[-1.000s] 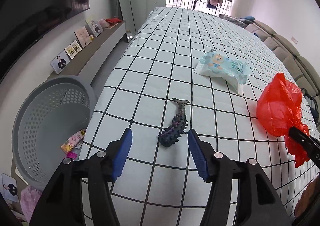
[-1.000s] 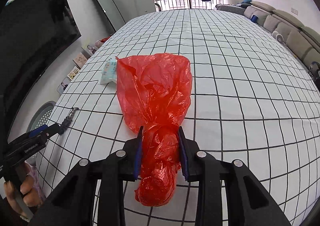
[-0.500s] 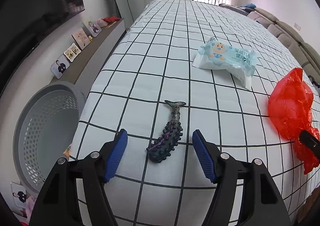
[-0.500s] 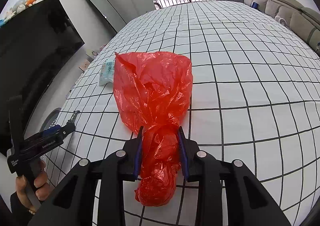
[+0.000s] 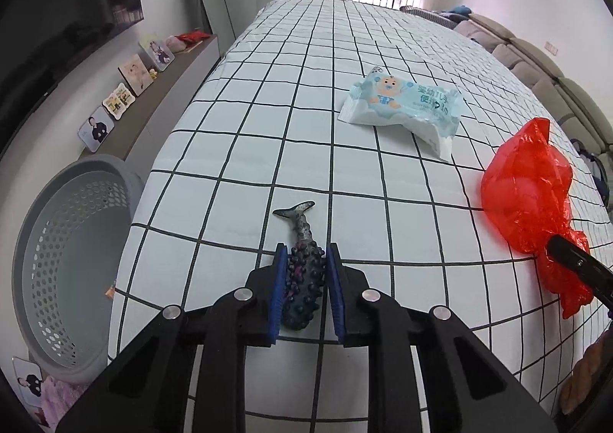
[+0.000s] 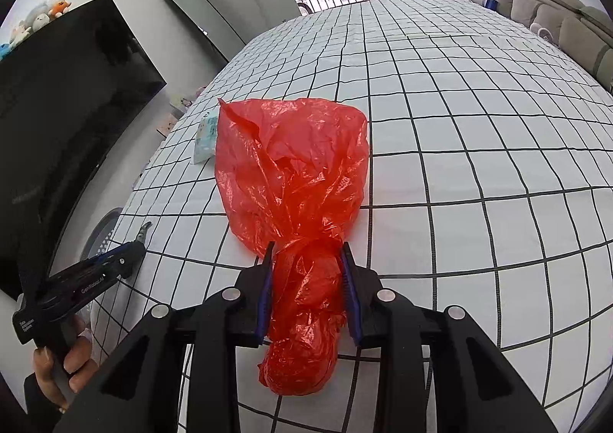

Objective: Collect trash

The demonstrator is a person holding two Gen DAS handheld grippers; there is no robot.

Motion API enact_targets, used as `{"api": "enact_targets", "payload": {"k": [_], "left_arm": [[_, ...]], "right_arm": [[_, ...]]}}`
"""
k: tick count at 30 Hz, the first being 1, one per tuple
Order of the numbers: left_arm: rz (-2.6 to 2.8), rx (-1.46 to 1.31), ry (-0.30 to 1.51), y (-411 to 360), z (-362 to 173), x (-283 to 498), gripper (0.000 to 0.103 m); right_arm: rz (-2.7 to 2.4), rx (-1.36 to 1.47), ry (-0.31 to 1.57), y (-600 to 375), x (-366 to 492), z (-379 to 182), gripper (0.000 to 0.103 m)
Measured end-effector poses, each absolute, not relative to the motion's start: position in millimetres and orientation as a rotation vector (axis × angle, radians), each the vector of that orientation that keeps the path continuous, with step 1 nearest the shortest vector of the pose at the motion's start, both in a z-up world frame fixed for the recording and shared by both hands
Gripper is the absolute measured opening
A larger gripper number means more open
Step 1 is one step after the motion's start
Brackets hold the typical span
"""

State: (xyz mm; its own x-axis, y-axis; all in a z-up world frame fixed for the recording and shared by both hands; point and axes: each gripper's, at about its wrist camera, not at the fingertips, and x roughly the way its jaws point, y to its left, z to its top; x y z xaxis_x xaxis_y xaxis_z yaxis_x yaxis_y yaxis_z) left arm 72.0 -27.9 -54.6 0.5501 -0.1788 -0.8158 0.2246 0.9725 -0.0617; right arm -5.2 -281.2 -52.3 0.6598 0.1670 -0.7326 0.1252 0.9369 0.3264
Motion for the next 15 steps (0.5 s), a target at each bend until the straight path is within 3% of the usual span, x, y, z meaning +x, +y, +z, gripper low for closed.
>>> {"api": "enact_targets", "payload": {"k": [15], "left_arm": [[-0.195,-0.001,0.868,37.4,-19.2,40.8,0.019]], "right_arm": [[0.175,0.292,0.851,-201.3,-8.8,-20.2,0.030]]}}
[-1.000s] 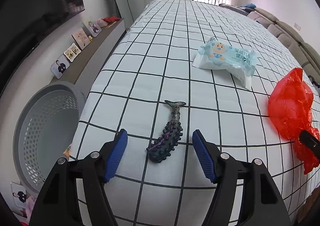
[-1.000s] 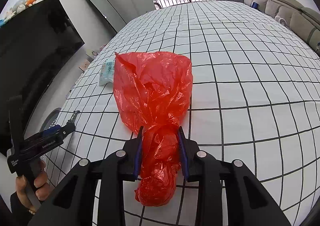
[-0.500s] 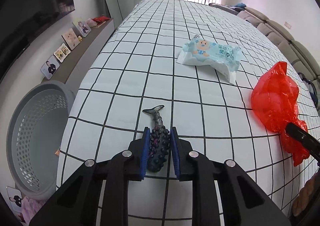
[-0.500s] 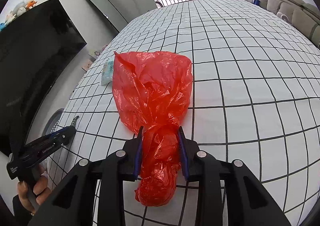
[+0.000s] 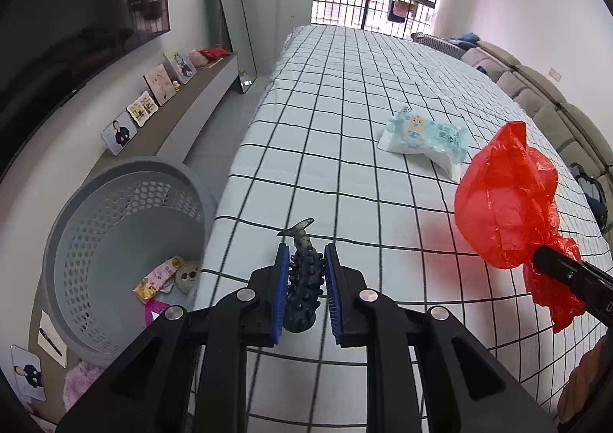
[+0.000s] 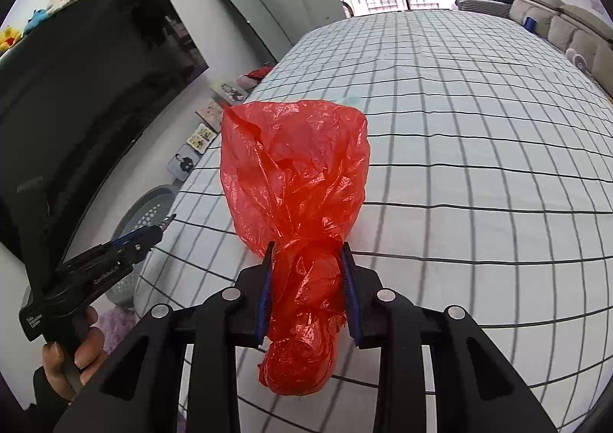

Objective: Collect trash
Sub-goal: 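Carry the fish toy and red bag over the grey basket and open both tools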

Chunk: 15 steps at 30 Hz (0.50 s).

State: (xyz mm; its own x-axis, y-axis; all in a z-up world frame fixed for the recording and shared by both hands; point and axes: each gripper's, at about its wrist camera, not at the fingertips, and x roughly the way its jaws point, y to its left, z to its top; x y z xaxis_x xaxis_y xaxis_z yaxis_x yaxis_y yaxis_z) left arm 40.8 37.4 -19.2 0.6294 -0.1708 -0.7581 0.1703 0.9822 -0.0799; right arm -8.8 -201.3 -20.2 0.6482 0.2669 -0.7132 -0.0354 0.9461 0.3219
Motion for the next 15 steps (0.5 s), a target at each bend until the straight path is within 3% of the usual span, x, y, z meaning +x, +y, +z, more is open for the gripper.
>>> {"api": "enact_targets", "payload": {"k": [15], "left_arm": [[0.029,-0.068,0.847,159.4,-9.8,38.1,0.019]], "right_arm": [[0.460,0.120,0.881,-28.3,55.8,-4.1,0.030]]}}
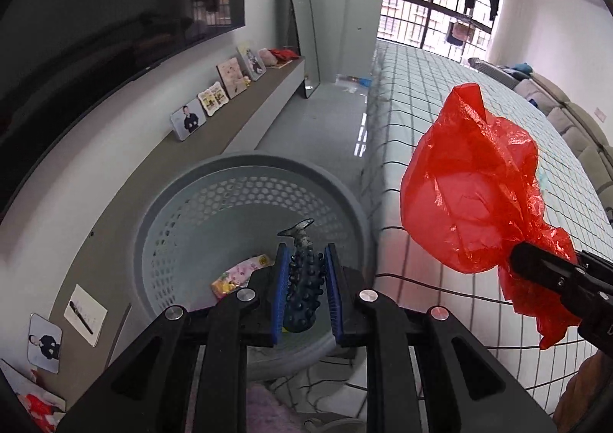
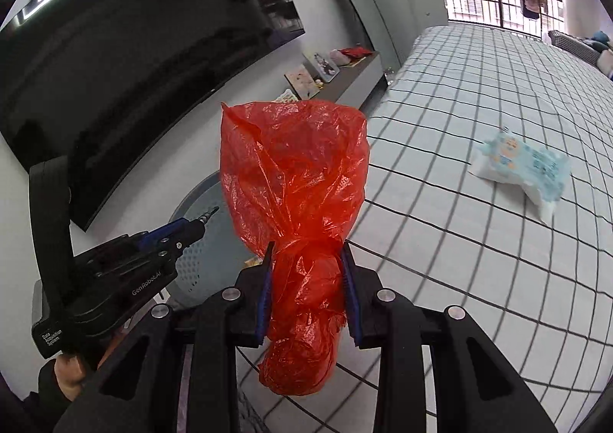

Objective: Collect trash
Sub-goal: 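Carry the fish toy and red bag over the grey basket and open both tools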

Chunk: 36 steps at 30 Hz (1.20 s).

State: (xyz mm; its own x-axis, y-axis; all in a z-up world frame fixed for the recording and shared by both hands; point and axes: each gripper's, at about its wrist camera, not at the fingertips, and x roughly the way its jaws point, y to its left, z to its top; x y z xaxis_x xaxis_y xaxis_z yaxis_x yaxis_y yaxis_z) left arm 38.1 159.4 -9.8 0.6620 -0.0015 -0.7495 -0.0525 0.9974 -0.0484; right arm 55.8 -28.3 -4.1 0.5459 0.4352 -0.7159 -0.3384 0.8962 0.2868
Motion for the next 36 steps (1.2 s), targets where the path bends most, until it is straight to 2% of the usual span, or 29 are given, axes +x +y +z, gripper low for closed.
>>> {"api": "enact_targets", "payload": {"k": [12,36], "left_arm": [[0.165,-0.112,0.868,226.3,-22.1,52.2,0.019],[0.235,-0.153,0.923,280.9,-58.0,77.9,0.019]], "right_arm": [[0.558,0.018,0.931,47.4,105.4,-12.7,0.030],[0.488,0.020,0.975,38.7,131.4,-24.9,0.030]]}}
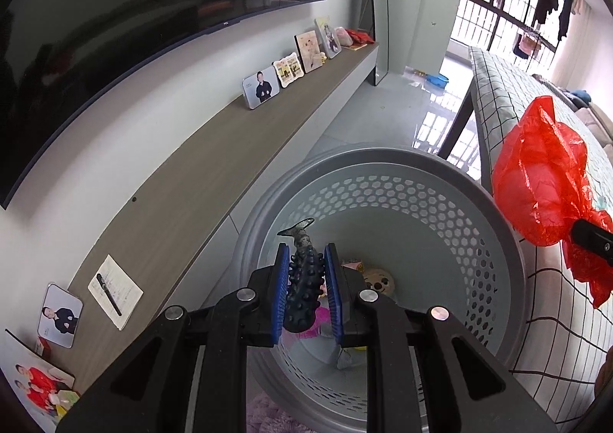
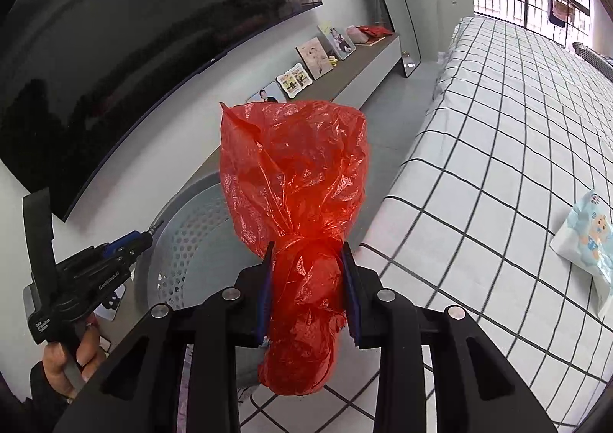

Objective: Collect trash

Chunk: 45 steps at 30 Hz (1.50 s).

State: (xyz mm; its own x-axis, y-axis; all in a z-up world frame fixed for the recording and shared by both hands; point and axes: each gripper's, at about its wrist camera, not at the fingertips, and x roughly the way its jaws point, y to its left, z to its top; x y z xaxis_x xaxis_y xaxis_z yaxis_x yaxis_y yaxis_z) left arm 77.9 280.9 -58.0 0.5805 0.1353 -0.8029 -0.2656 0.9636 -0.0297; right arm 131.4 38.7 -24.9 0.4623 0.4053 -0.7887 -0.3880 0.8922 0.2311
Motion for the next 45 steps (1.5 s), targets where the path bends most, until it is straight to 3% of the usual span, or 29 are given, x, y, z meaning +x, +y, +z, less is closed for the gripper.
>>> {"api": "enact_targets", "payload": {"k": [25,28,32,45], "left_arm": [[0.239,-0.155,0.943,280.0,-60.0,72.7,0.020],[0.243,-0.150,0.945,278.7,-57.3,72.6,0.026],[0.256,-0.150,0.934,277.5,-52.5,66.1,0.046],[0.323,-0.146,0.930,272.0,-43.6,46.8,0.064]], "right_arm": [[0.586,-0.069,1.045,92.0,125.7,-39.8,0.032],[0.595,-0.084,1.029,95.9,124.0,-35.5,0.037],[0.602,-0.094,0.998,98.2,119.7,-30.0,0.059],[0.587,-0.100,0.989,100.9,112.0,-32.0,0.059]]}}
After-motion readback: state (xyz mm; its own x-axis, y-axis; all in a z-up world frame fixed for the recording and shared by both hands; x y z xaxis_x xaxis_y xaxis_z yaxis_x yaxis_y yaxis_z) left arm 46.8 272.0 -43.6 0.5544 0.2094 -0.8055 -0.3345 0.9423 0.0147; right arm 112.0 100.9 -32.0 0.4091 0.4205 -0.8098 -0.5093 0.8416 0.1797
